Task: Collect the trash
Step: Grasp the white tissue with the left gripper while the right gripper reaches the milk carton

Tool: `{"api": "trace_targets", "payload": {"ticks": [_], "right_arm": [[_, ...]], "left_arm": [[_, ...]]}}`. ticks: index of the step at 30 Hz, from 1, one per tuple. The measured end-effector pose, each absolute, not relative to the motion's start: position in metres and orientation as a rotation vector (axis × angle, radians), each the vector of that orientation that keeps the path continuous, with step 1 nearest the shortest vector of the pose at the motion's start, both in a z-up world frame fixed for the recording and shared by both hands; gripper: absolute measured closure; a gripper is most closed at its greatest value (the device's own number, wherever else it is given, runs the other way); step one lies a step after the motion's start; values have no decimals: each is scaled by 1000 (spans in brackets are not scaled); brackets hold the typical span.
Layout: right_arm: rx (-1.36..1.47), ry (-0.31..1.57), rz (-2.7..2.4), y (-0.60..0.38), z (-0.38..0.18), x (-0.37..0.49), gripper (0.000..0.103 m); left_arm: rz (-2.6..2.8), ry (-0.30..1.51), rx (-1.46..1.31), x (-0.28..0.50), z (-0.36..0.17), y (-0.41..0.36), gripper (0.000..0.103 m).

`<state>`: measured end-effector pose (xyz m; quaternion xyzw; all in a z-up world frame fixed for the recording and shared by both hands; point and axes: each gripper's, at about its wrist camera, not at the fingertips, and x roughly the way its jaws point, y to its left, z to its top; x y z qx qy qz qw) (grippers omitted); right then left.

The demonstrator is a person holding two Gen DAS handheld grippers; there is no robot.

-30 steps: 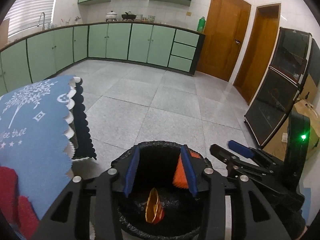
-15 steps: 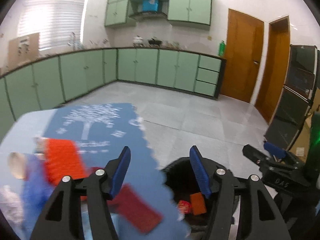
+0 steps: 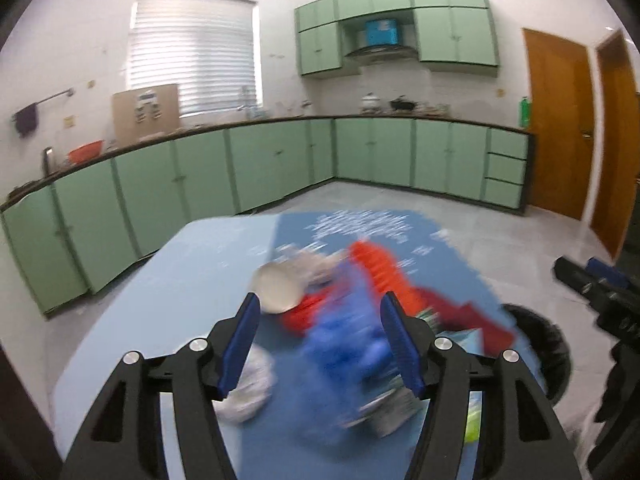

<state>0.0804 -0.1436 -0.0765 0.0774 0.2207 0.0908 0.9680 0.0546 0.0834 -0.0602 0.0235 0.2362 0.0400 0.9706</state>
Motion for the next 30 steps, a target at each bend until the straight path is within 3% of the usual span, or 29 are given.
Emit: {"api": "trace_targets", "payload": {"ticks": [12, 22, 25, 27, 30], "right_arm": [[97, 479, 237, -83, -87, 80, 9], [72, 516, 253, -67, -92, 89, 9], [67, 530, 263, -61, -92, 90, 9], [66, 539, 274, -58, -93, 89, 9], [61, 547, 289, -50, -92, 89, 9]], "left_arm": [[179, 597, -5, 74, -114, 150, 41], [173, 690, -35, 94, -139, 153, 36], [170, 715, -58, 96, -144, 159, 57], [165, 716, -73, 95, -145, 163, 77], [157, 708, -89, 91, -143, 166, 89]]}}
